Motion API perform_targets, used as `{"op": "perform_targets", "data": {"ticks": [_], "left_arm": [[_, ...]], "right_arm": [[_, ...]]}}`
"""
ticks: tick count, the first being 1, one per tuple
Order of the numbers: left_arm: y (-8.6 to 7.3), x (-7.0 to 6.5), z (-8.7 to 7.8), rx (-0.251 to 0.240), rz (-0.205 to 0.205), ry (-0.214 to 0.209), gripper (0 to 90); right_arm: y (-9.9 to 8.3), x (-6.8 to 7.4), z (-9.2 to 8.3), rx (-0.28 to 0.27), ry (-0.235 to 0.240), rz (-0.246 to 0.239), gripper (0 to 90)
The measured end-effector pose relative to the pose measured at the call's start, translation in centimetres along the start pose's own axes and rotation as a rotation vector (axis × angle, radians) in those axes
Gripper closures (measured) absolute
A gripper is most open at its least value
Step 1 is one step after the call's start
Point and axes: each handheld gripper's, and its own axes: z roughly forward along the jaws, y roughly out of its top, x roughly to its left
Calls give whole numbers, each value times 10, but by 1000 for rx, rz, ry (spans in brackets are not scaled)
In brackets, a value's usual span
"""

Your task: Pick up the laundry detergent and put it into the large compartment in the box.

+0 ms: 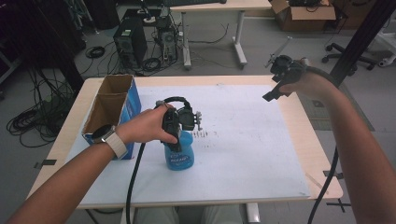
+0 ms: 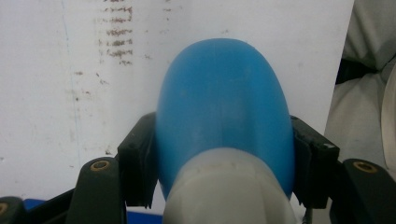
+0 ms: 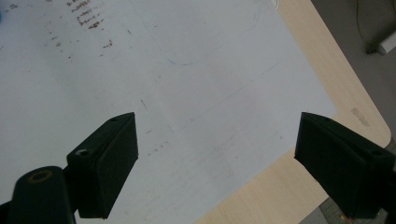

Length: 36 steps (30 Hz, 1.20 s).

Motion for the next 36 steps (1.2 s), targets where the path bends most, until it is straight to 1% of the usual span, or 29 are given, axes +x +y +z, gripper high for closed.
{"op": "perform_targets", "data": {"ticks": [2, 4, 5, 7, 8, 9, 10, 11, 12, 14, 15, 16, 17, 18, 20, 21, 22, 23, 24, 25, 27, 28, 29, 30, 31, 32, 34, 35, 36], "left_arm": [[0, -1, 0, -1, -2, 3, 372], [0, -2, -1, 10, -6, 6, 372], [0, -3, -6, 3, -19, -2, 372], [0, -4, -8, 1, -27, -4, 372], [-1, -5, -16, 0, -40, -8, 373], [-1, -5, -16, 0, -40, -8, 373], [-1, -7, -26, -4, -61, -7, 373], [-1, -7, -31, -11, -75, -4, 373], [-1, -7, -31, -11, -75, -4, 373], [-2, -8, -42, -13, -96, -1, 373], [-3, -8, -52, -9, -117, -11, 373], [-4, -7, -59, -17, -150, -23, 374], [-4, -7, -59, -17, -150, -23, 374], [-5, -6, -66, -25, -169, -27, 374], [-7, -4, -79, -37, -226, -26, 374], [-9, -2, -93, -35, -297, -15, 373], [-9, -2, -93, -35, -297, -15, 374], [-13, 1, -108, -27, -370, 0, 374], [-13, 1, -108, -27, -370, 0, 373], [-15, 3, -116, -27, -401, 8, 373], [-19, 8, -132, -10, -481, 18, 373], [-24, 12, -147, 5, -551, 27, 374], [-24, 12, -147, 5, -551, 27, 374], [-26, 14, -154, 24, -579, 35, 374], [-31, 17, -167, 34, -625, 57, 374], [-34, 19, -174, 42, -649, 69, 374], [-42, 23, -188, 44, -721, 88, 374], [-48, 26, -197, 43, -765, 99, 374], [-48, 26, -197, 43, -765, 99, 374]], "right_arm": [[0, 0, 0, 0, 0, -1, 133], [-1, 0, -1, 0, -1, 1, 134], [-2, 0, 0, 1, -1, 1, 134], [-2, 0, 0, 2, -1, 3, 134], [-3, 0, -1, 2, 0, 2, 133], [-3, 0, -1, 2, 0, 2, 133], [-4, 0, -1, -1, 0, 3, 134], [-4, 0, -1, 1, 0, 5, 134], [-4, 0, -1, 1, 0, 5, 134], [-4, 1, -2, -3, -1, 1, 134], [-5, 1, -2, -4, -2, 3, 134], [-5, 1, -3, -4, -2, 2, 134], [-5, 1, -3, -4, -2, 2, 134], [-5, 1, -3, -9, -2, 2, 134], [-6, 2, -4, -9, -2, -1, 134], [-6, 2, -4, -10, -4, -1, 135], [-6, 2, -4, -10, -4, -1, 135], [-7, 2, -5, -13, -3, 1, 135], [-7, 2, -5, -13, -3, 1, 135], [-7, 1, -5, -16, -4, -1, 135], [-7, 2, -6, -21, -4, -3, 135], [-7, 2, -6, -21, -3, -2, 135], [-7, 2, -6, -23, -4, -6, 135], [-7, 2, -6, -23, -4, -6, 135], [-7, 3, -6, -26, -2, -7, 135], [-7, 3, -6, -27, -2, -11, 135], [-7, 4, -6, -32, -1, -11, 135], [-8, 4, -7, -33, -1, -11, 135], [-8, 4, -7, -33, -1, -11, 135]]}}
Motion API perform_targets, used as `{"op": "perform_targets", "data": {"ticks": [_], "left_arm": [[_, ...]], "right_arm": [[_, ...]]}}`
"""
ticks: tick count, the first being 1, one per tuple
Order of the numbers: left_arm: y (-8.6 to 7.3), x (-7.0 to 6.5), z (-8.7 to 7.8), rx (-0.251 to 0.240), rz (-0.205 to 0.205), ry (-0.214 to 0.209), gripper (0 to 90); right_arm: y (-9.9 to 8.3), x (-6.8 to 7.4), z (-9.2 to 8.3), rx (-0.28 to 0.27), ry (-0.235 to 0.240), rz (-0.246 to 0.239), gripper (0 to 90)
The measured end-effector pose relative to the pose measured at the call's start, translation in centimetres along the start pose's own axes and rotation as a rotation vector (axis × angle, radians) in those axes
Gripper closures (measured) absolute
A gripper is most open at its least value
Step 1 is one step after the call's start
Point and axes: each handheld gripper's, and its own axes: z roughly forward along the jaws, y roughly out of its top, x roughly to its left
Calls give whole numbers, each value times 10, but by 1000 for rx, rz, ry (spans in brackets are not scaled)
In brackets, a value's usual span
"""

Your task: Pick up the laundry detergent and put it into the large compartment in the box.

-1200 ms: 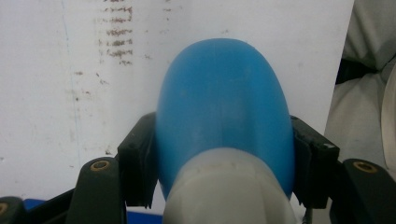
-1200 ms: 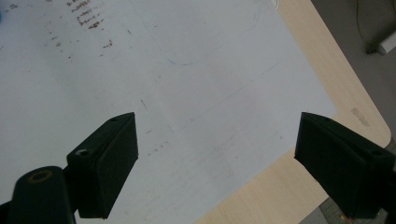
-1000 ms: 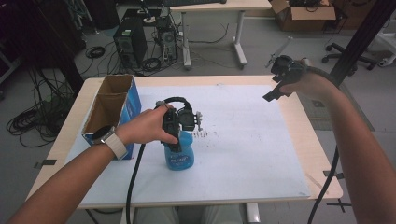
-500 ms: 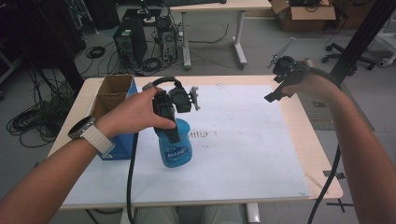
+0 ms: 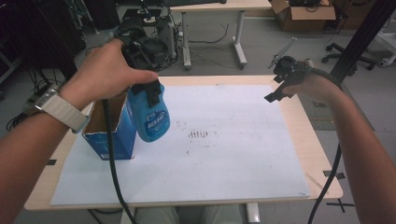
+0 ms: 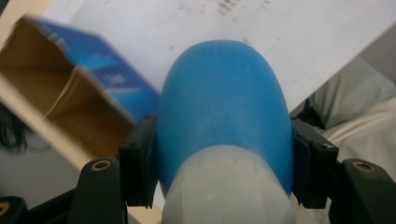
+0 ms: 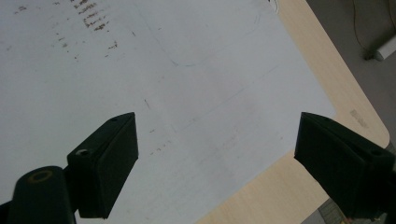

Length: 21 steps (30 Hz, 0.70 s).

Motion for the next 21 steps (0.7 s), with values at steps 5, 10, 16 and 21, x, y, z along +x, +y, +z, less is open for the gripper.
{"op": "perform_targets", "data": {"ticks": [5, 10, 16, 21], "left_arm": [[-9, 31, -31, -4, -235, 44, 375], [-16, 60, -43, -13, -416, 68, 375], [-17, 84, -37, 0, -531, 95, 375], [-19, 100, -20, -3, -591, 102, 375]], "right_arm": [[0, 0, 0, -4, 0, 1, 135], [3, 1, 0, -10, 2, -3, 135], [3, 1, 1, -8, 1, -5, 135], [2, 1, 0, -10, -1, 0, 135]]}}
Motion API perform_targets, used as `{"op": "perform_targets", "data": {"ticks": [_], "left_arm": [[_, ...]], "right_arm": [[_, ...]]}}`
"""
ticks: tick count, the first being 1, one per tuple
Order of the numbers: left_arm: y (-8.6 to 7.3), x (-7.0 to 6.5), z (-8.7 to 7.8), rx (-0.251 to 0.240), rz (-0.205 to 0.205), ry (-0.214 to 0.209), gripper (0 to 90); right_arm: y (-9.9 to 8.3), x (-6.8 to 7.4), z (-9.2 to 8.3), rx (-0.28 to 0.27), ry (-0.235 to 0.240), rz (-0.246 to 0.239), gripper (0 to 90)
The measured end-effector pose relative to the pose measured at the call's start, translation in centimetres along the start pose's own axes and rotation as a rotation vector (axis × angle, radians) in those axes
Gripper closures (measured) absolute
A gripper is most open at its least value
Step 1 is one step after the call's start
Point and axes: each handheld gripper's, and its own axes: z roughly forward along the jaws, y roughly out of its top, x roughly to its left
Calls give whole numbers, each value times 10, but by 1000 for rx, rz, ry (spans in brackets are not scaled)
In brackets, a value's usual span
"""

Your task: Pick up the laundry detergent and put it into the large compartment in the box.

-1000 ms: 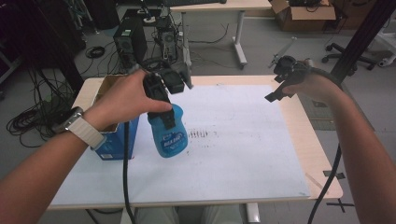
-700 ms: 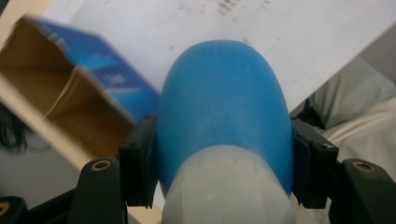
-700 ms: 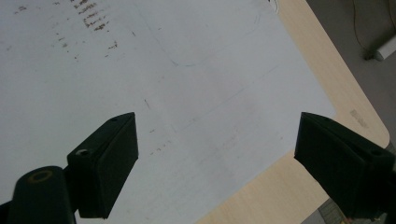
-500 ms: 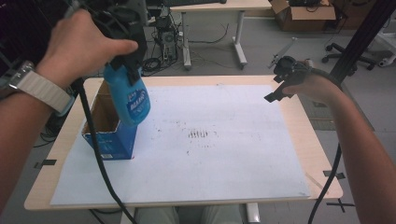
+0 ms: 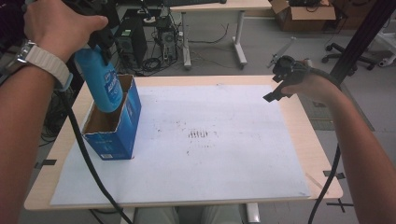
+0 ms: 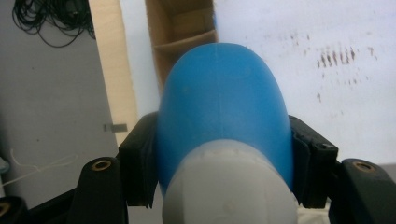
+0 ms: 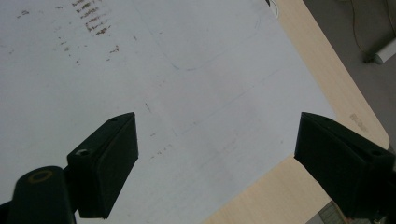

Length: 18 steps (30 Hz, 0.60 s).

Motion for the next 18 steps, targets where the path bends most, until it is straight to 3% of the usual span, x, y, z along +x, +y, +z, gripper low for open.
{"op": "perform_targets", "data": {"ticks": [6, 18], "left_arm": [[3, 13, 22, -13, -47, 19, 376], [4, 22, 68, -13, -52, 24, 376]], "right_arm": [[-1, -1, 1, 4, -1, 3, 134], [-1, -2, 5, 8, 2, 5, 134]]}}
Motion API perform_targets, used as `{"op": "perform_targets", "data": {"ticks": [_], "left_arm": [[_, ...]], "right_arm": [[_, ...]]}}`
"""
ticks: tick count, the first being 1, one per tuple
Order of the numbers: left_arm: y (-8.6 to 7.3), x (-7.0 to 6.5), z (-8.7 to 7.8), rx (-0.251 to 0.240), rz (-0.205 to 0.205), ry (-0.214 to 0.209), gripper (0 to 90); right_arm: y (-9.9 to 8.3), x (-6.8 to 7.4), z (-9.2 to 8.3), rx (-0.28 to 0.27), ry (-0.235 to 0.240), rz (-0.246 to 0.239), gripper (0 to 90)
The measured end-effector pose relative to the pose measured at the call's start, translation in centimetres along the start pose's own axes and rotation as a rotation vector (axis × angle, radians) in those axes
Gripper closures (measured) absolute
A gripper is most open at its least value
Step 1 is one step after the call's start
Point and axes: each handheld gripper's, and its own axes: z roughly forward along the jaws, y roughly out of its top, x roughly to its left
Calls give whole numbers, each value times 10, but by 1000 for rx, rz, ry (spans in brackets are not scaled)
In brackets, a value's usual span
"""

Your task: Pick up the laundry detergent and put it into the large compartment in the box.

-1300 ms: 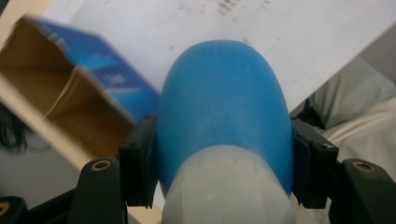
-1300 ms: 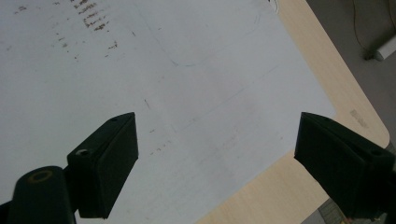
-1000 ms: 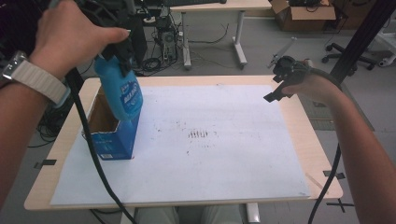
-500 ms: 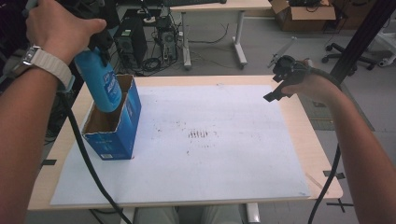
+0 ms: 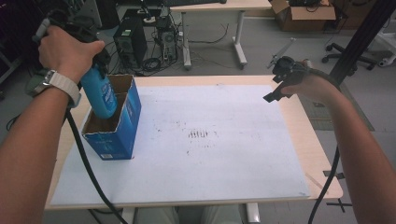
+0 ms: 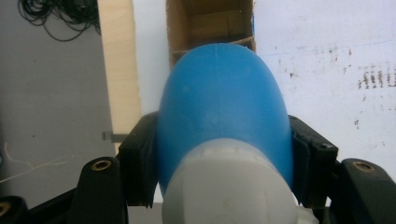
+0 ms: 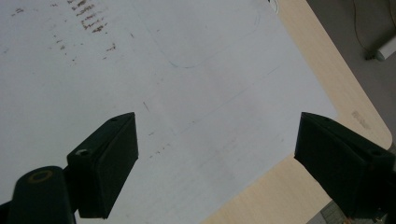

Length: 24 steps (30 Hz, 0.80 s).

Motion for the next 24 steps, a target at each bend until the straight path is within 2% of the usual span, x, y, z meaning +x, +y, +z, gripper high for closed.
{"op": "perform_targets", "data": {"ticks": [1, 3, 4, 6, 7, 8, 11, 12, 24], "left_arm": [[-1, 1, 11, -2, 4, -3, 376], [-1, 1, 16, 0, 4, -3, 376], [-1, 1, 28, 8, 15, -2, 376], [-2, 1, 32, 7, 15, -4, 376], [-2, 1, 44, 12, 18, -9, 376], [-2, 1, 44, 12, 18, -9, 376], [-4, 2, 64, 12, 25, -4, 376], [-4, 2, 64, 12, 25, -4, 376], [-15, 0, 110, 3, 49, 9, 375]], "right_arm": [[0, 0, 0, 0, 1, 2, 134], [0, 0, 1, 4, -1, 4, 134], [0, 0, 1, 5, 1, 5, 134], [0, 0, 2, 5, 1, 4, 135], [-1, 0, 2, 6, 1, 6, 134], [-1, 0, 2, 6, 1, 6, 134], [-2, -1, 3, 8, 1, 10, 134], [-2, -1, 3, 8, 1, 10, 134], [-3, -1, 8, 16, 3, 12, 134]]}}
